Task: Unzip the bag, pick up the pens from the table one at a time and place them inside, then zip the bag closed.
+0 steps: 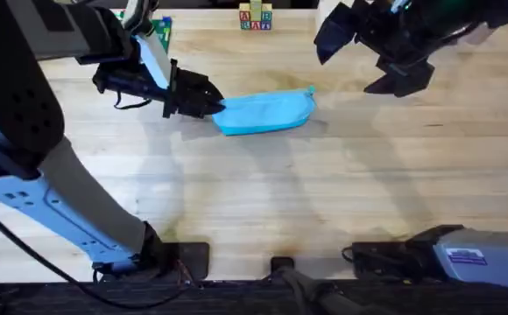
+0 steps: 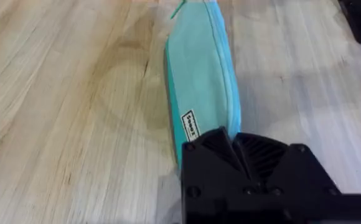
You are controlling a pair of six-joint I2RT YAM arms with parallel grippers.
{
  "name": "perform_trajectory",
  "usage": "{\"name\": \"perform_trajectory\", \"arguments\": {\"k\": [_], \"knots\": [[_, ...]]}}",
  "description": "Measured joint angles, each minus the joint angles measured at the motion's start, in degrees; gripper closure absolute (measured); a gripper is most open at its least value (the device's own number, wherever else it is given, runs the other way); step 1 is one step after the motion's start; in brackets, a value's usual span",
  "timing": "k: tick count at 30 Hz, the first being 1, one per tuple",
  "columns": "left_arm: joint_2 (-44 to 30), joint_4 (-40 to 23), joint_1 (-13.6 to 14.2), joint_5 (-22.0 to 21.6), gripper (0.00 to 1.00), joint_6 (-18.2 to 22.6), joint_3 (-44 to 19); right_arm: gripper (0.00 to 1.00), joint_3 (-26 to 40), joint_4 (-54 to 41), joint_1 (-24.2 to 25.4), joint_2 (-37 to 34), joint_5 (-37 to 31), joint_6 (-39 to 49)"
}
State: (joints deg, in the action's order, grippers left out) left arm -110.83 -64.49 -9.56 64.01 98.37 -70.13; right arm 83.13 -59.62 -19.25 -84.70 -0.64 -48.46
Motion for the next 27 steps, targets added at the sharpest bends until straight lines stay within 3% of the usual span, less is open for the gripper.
{"name": "perform_trajectory", "arguments": {"k": [27], "knots": [[0.01, 0.0, 0.0, 0.0, 0.958, 0.0, 0.0, 0.049, 0.0, 4.89, 0.02, -8.28, 1.55, -1.23]]}}
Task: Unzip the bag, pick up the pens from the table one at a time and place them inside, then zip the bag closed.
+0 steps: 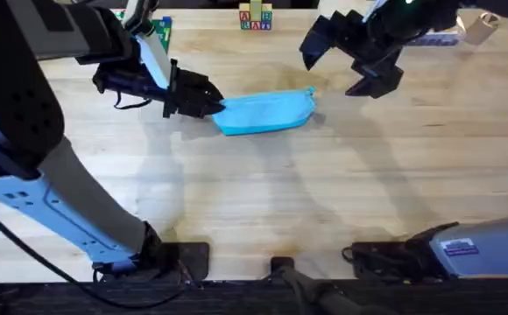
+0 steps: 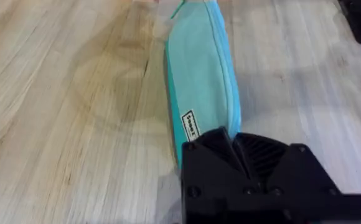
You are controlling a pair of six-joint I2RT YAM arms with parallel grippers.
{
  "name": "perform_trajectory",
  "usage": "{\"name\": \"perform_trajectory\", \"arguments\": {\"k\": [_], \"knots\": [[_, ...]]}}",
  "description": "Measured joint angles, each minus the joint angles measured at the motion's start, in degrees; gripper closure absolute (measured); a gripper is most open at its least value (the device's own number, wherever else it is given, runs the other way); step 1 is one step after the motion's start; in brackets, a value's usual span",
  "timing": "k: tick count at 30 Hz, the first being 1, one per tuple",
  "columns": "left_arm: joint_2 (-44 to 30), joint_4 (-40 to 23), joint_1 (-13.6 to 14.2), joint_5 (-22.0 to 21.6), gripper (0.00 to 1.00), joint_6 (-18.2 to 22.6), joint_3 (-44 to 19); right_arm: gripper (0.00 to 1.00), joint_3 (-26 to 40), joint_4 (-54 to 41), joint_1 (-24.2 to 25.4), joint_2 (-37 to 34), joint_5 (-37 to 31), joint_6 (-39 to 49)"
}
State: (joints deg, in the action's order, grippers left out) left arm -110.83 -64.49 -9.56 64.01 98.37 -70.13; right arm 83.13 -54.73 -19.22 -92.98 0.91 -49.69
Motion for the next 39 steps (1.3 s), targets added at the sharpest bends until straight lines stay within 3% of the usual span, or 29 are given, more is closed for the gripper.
{"name": "perform_trajectory", "arguments": {"k": [16, 39], "knots": [[0.0, 0.0, 0.0, -0.02, 0.958, 0.0, 0.0, 0.123, 0.0, 3.47, 0.02, -6.59, 1.89, 0.03], [0.0, 0.0, 0.0, 0.04, 0.958, 0.0, 0.0, 0.243, 0.0, 5.39, 0.01, -8.66, 1.97, 0.19]]}}
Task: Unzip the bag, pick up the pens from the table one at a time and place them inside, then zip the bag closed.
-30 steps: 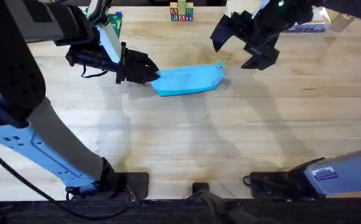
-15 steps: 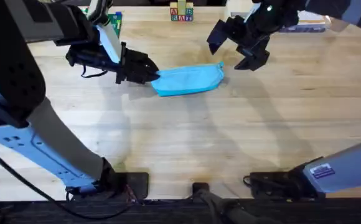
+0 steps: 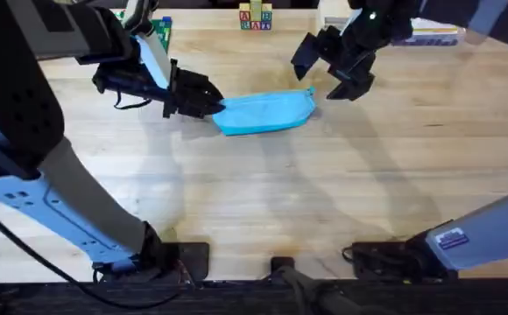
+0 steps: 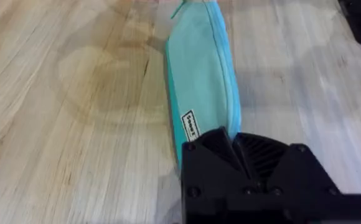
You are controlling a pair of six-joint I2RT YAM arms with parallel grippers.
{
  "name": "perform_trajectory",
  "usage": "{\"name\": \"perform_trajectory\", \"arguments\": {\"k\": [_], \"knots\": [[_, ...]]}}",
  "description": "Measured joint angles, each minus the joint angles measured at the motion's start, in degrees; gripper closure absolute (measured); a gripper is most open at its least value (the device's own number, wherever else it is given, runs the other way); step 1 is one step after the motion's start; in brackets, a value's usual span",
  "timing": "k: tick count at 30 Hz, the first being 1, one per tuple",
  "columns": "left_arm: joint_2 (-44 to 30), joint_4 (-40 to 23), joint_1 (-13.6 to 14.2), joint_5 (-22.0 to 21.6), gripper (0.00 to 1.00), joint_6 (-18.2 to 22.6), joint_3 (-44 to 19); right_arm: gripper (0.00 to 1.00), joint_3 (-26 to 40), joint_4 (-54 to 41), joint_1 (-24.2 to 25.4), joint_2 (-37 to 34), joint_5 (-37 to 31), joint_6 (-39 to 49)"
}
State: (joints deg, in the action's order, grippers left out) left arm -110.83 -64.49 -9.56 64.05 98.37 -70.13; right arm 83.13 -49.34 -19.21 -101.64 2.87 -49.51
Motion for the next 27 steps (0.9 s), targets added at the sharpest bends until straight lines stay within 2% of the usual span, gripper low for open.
{"name": "perform_trajectory", "arguments": {"k": [12, 27], "knots": [[0.0, 0.0, 0.0, 0.0, 0.958, 0.0, 0.0, 0.452, 0.0, -0.02, -0.01, -0.12, 0.17, -0.43], [0.0, 0.0, 0.0, 0.0, 0.958, 0.0, 0.0, 0.51, 0.0, 0.02, -1.15, -1.54, 0.17, -1.52]]}}
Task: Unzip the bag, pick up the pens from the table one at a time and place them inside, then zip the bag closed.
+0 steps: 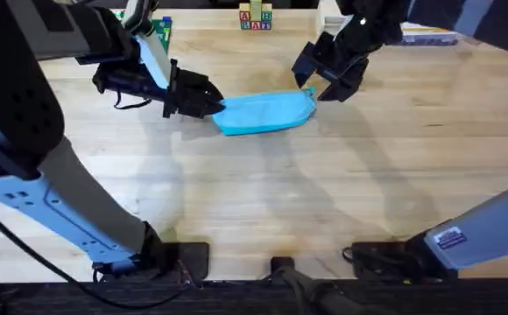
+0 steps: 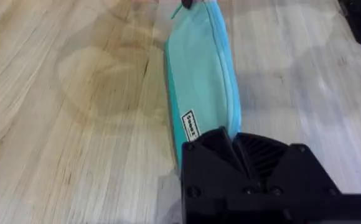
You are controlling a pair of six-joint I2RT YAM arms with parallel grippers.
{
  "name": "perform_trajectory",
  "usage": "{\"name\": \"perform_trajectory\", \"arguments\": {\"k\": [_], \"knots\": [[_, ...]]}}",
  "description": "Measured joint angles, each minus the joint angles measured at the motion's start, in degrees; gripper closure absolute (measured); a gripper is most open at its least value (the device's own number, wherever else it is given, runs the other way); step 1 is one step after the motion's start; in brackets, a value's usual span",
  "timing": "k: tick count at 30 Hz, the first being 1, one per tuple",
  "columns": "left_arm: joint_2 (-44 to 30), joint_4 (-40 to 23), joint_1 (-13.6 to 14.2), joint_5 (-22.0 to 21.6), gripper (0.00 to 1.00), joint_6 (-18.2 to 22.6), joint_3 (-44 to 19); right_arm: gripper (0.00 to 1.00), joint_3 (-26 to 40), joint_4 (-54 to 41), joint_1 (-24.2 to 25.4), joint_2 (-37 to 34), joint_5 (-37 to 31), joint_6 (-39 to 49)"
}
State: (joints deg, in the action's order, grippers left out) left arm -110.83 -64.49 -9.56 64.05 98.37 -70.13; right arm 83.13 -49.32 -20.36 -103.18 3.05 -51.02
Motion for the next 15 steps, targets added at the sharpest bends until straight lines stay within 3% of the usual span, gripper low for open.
{"name": "perform_trajectory", "arguments": {"k": [4, 10, 15], "knots": [[0.0, 0.0, 0.0, 0.0, 0.958, 0.0, 0.0, 0.635, 0.0, 0.02, 0.02, -0.09, 0.0, 0.0], [0.0, 0.0, 0.0, 0.01, 0.958, 0.0, 0.0, 0.681, 0.0, 0.03, 0.02, -0.09, 0.0, 0.0], [0.0, -0.02, 0.0, 0.0, 0.958, 0.0, 0.0, 0.842, 0.0, 0.09, 0.0, -0.08, 0.08, -0.02]]}}
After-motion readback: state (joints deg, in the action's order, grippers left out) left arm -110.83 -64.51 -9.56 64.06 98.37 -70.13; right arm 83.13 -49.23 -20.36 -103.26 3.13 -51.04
